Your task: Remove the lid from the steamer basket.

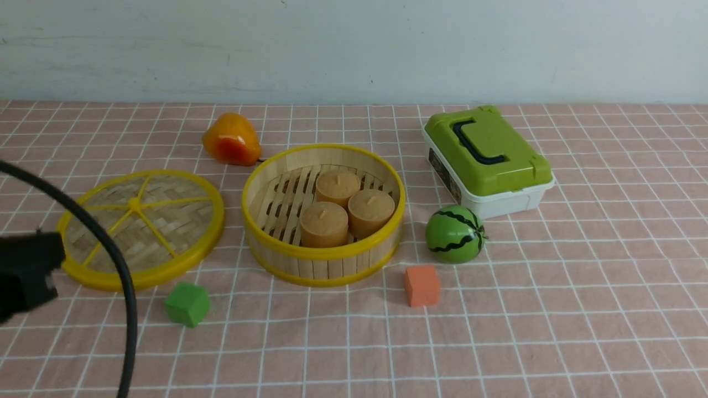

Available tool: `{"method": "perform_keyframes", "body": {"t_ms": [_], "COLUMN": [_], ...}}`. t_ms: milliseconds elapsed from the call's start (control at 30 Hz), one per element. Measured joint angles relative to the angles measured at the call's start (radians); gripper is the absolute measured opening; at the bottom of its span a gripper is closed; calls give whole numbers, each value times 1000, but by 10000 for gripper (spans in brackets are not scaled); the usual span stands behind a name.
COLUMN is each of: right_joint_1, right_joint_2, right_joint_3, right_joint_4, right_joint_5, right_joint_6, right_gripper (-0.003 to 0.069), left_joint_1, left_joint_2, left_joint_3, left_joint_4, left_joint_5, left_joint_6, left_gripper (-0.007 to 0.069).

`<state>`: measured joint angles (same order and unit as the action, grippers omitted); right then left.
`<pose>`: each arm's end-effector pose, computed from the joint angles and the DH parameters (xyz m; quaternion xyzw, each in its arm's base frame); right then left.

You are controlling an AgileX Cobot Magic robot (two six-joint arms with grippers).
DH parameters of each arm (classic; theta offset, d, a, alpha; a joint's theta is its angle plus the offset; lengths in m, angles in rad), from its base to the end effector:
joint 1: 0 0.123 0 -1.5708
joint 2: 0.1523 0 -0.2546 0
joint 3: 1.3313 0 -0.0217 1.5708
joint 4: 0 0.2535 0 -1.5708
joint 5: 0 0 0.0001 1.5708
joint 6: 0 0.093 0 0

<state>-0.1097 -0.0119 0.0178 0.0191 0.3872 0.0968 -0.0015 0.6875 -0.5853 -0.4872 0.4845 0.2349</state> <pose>0.0870 -0.0089 0.1727 0.0881 0.8017 0.0043 0.5911 0.1655 -0.0206 0.2909 -0.0269 0.8436 -0.1465 0.5159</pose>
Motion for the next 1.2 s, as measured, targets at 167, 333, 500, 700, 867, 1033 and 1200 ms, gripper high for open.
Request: {"method": "perform_keyframes", "body": {"t_ms": [167,333,500,700,867,1033,1200], "right_joint_1": [0,0,0,0,0,0,0], "right_joint_2": [0,0,0,0,0,0,0], "right_joint_3": [0,0,0,0,0,0,0], "right_joint_4": [0,0,0,0,0,0,0], "right_joint_5": [0,0,0,0,0,0,0], "right_joint_6": [0,0,0,0,0,0,0], "right_gripper": [241,241,241,241,241,241,241], "left_joint_1": [-36,-100,-125,-124,-124,-124,-124], "left_joint_2": [-31,-199,-493,-682,-699,-699,-699], "left_joint_3": [158,266,453,609,610,616,616], "left_joint_4": [25,39,39,141,356,382,385], "left_joint_5": [-47,-178,-366,-413,-254,-115,-100], "left_joint_6": [2,-13,-18,-78,-229,-294,-298], "left_gripper": [-13,-13,-13,-13,-13,-13,-13]}}
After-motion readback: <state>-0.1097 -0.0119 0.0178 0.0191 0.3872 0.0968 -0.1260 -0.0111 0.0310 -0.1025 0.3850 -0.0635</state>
